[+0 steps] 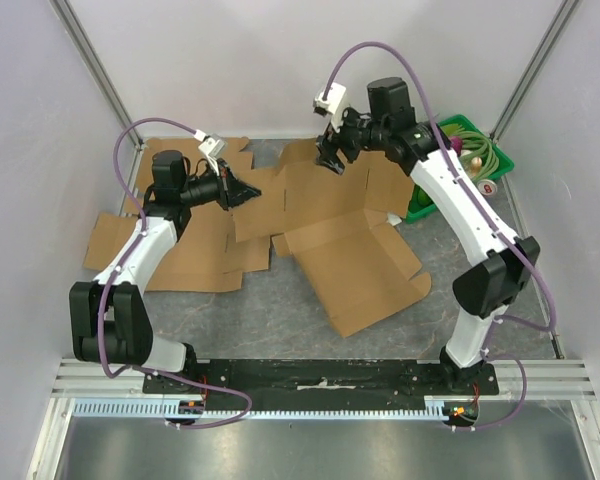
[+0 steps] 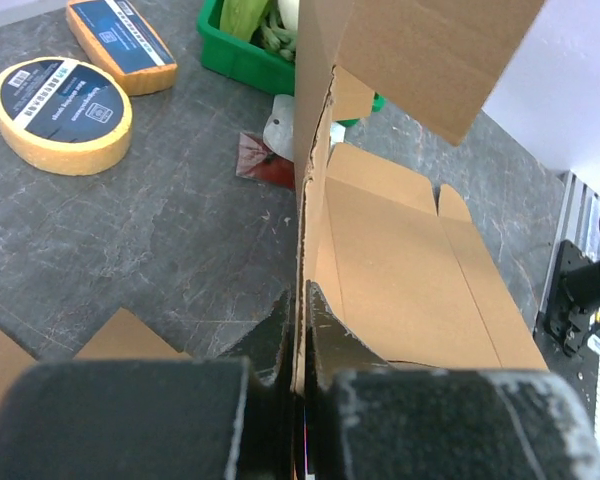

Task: Fold the paper box

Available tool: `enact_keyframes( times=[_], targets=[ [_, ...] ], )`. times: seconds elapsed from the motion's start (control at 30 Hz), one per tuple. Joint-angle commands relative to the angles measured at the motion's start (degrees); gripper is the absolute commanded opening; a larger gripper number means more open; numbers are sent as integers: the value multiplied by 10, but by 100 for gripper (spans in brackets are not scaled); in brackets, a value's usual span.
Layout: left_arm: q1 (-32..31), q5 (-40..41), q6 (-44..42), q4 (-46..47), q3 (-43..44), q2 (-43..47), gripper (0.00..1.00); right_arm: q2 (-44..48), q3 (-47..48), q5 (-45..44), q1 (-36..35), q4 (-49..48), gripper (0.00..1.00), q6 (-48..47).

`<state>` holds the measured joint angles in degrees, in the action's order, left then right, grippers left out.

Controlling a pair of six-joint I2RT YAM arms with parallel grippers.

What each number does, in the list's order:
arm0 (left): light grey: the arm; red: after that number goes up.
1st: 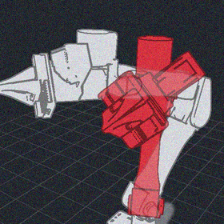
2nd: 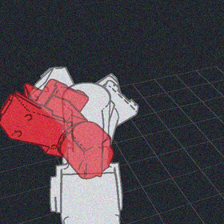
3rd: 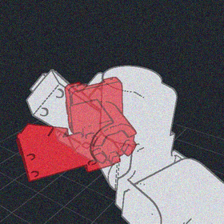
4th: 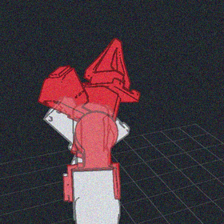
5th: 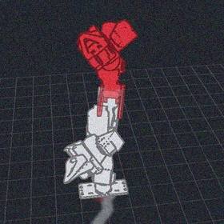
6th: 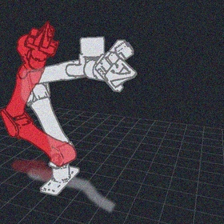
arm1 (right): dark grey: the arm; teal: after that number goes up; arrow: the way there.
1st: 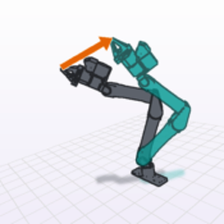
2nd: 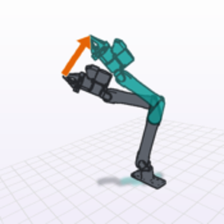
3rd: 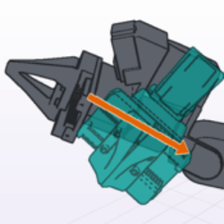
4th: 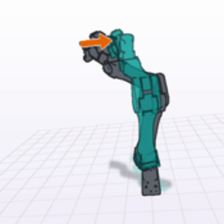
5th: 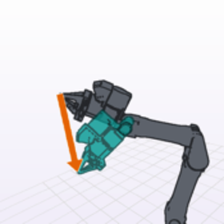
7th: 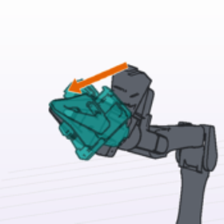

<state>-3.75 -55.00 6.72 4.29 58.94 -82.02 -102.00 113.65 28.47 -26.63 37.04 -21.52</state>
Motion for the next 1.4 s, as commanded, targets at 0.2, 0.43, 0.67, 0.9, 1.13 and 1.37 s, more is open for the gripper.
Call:
enact_keyframes(
  times=[0.2, 0.43, 0.67, 0.9, 1.13, 1.37],
  targets=[
    [-6, -75, -92, -39, 3, 29, 2, -69, 95, 101, 7, 93, 74, -112],
    [-6, -86, -104, -39, -2, 36, 2, -104, 101, 139, 5, 100, 49, -111],
    [-6, -54, -96, -57, 6, 47, 10, -84, 75, 142, 6, 95, 0, -48],
    [-7, 155, 14, -80, 17, 127, 63, -37, 14, 43, 2, 57, 0, 71],
    [-27, 254, 139, 32, -61, 251, 57, -15, -23, 31, 2, 52, 0, 85],
    [-141, 325, 133, -22, 73, 117, 66, -9, -18, 35, 2, 45, 0, 86]
  ],
)
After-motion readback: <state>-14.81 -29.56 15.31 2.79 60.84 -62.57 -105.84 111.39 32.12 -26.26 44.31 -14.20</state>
